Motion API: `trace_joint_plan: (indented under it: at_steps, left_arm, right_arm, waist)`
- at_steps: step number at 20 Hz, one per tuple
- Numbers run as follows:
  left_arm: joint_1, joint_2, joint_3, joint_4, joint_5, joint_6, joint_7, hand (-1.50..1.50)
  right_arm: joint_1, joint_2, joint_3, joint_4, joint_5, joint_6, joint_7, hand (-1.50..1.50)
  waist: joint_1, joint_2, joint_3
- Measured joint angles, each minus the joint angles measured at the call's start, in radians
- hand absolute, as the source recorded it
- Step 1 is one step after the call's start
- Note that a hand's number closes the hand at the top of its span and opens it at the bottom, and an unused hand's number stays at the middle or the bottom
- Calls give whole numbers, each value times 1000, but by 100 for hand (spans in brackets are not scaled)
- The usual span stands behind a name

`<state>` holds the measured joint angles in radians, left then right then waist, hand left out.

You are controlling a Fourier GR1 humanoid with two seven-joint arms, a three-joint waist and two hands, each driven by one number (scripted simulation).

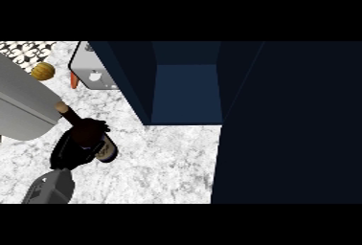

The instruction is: Pick up the wine, place it into the cabinet and close the cabinet

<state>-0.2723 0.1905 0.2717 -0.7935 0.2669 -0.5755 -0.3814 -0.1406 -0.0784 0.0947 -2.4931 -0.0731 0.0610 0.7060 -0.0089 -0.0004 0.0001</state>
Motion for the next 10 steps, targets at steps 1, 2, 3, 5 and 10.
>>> trace_joint_plan:
  at_steps: [1,2,3,5,10]
  left_arm:
    - [-1,-8,-12,-7,-8,2,-3,150]
    - [7,-4,-21,-10,-18,-10,-17,150]
    - [1,0,-26,-11,-21,-13,-15,150]
    - [9,2,-47,-9,-61,-10,-68,150]
    - [20,-2,-86,-55,-150,79,-152,150]
  right_arm:
    - [1,-4,-14,0,-2,4,-1,-150]
    - [16,-7,-27,1,-4,15,-14,-150]
    - [18,-10,-34,2,-6,22,-17,-150]
    - [26,1,-24,3,-5,19,-25,-150]
    - [45,1,-42,6,-9,34,-43,-150]
  waist:
    - [1,0,0]
    - [1,0,0]
    - [1,0,0]
    - [1,0,0]
    - [2,-1,0]
